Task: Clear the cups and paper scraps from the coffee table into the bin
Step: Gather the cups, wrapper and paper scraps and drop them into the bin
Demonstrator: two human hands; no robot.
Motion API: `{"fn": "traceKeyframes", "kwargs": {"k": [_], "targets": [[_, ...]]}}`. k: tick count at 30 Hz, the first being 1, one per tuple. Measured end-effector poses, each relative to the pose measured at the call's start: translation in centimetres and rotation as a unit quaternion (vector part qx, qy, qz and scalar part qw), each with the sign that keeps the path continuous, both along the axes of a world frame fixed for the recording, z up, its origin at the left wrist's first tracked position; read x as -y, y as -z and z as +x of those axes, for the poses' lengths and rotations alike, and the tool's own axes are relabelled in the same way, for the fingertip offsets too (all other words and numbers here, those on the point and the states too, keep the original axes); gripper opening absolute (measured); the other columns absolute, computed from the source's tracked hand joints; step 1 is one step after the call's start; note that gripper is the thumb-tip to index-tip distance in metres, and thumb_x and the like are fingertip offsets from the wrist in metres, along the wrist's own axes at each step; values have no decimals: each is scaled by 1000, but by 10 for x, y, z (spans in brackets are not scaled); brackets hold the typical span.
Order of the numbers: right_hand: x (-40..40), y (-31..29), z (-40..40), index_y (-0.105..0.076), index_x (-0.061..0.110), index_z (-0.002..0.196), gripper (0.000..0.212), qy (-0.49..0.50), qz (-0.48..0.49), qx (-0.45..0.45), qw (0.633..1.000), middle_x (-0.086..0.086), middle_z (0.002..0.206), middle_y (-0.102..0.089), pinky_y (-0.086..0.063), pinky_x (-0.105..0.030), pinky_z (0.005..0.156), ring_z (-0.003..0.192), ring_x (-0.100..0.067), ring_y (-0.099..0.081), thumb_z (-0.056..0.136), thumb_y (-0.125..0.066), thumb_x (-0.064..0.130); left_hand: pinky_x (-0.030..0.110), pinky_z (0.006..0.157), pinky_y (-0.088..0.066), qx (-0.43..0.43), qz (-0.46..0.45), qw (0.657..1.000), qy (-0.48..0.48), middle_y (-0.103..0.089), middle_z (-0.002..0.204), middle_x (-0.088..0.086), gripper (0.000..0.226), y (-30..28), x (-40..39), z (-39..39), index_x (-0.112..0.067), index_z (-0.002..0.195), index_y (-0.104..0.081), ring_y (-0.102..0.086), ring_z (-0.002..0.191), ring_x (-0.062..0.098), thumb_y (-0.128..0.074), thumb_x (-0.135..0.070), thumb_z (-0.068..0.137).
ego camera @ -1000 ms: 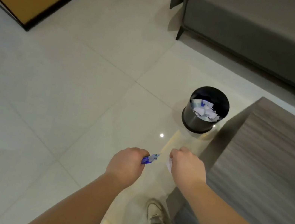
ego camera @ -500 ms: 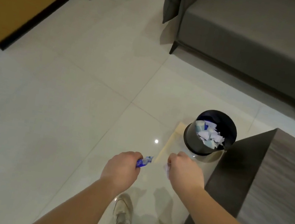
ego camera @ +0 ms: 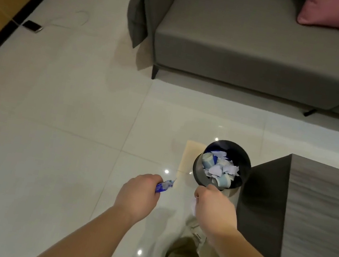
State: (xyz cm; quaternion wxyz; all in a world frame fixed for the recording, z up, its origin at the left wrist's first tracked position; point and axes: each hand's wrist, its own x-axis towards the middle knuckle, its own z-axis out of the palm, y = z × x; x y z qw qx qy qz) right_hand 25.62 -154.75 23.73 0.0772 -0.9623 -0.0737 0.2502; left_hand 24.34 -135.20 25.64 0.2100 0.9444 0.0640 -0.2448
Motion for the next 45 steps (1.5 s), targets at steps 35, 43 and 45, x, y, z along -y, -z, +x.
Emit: {"fn": "traceKeyframes", "kwargs": {"k": [35, 43, 45], "targets": [[122, 122, 195, -48, 16, 126, 41, 442, 80, -127, 884, -6, 121, -53, -51, -31, 81, 104, -23, -57, 87, -60, 13, 30, 83, -51, -176, -13, 914, 364, -64, 112, -2, 35, 139, 216, 299, -29, 126, -51, -61, 97, 18, -57, -26, 91], [121, 118, 168, -49, 20, 127, 40, 499, 108, -120, 851, -6, 120, -53, -49, -30, 71, 95, -24, -58, 89, -56, 10, 33, 86, -54, -191, 19, 895, 404, -64, 114, -4, 37, 124, 223, 304, -28, 126, -53, -61, 98, 17, -60, -24, 90], [132, 105, 164, -51, 20, 121, 33, 501, 108, -117, 851, -5, 115, -53, -49, -30, 68, 91, -23, -59, 89, -57, 12, 33, 84, -54, -177, 24, 894, 410, -64, 112, -4, 34, 111, 232, 305, -29, 124, -54, -60, 97, 18, -59, -25, 91]]}}
